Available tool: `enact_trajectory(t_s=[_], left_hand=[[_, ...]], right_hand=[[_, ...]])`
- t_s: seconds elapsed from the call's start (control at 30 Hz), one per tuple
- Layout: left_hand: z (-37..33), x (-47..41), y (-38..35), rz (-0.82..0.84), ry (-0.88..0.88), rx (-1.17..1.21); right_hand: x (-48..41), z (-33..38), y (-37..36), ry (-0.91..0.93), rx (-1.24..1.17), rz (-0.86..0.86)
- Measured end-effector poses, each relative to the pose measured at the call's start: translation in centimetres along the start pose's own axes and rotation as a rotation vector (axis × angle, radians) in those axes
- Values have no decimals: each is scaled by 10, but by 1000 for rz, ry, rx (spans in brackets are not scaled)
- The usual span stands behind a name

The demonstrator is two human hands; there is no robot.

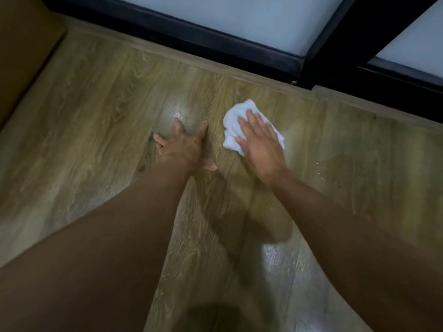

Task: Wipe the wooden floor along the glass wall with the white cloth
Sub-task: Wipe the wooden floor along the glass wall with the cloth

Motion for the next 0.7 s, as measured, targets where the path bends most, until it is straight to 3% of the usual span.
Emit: enact_trajectory(t_s=[0.07,0.27,0.33,0.43,0.47,0.6,0.7], left_hand=[[0,1,-1,21,25,19],[1,-13,0,18,11,-25],[2,-14,3,18,12,-37],[-4,-15,4,30,1,-71],[-9,-16,4,25,5,-99],[-27,-27,7,36,75,-119],[-24,-32,8,65,1,-140]], right_hand=[[-1,-14,6,16,-3,48],[-29,2,1,-224,11,-5],[-18,4,-2,-140,24,-1],[28,-29,4,182,87,25],[37,-50,9,214,88,14],[-6,-113,30,-173,89,-7],[-39,-91,27,-341,59,-32]])
Point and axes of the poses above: each hand's wrist, its own x-axis away from the middle knuckle, its own y-axis out of the back of the hand, z = x × y, the point moved 3 cm from there along -x, towards the middle knuckle, and after that the axes turned 15 degrees about -y, right-handed, at the moved point
